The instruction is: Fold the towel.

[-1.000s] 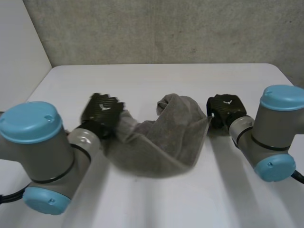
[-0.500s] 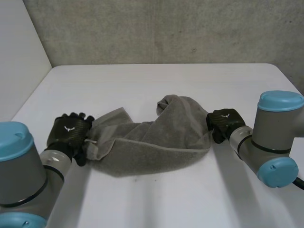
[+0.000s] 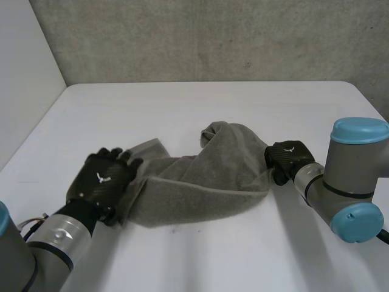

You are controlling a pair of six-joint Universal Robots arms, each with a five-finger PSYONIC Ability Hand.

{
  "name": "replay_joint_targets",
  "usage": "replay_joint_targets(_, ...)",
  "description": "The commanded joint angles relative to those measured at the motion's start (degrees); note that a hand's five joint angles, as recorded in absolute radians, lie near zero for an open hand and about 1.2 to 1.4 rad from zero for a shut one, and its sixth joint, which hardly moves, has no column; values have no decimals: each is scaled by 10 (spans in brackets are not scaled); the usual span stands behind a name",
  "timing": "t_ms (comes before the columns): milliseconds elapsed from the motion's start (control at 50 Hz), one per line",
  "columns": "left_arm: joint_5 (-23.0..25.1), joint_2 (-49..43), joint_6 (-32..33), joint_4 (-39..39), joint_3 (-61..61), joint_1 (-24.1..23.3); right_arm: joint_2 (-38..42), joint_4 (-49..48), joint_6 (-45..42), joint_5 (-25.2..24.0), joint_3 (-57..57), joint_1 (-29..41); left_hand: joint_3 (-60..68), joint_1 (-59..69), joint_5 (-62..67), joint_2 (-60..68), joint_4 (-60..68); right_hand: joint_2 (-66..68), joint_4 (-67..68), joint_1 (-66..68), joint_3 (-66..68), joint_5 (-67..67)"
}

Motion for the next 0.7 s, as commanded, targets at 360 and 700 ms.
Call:
replay_joint_targets(360, -45, -46, 66, 4, -30, -30, 3, -1, -5, 0, 7, 0, 173, 170, 165, 175, 174, 125, 117, 16, 118, 131)
replay_joint_targets(700, -48, -112, 93, 70, -26, -30, 9, -6, -6, 1, 7, 0, 335, 332, 327, 337, 336, 125, 117, 16, 118, 131)
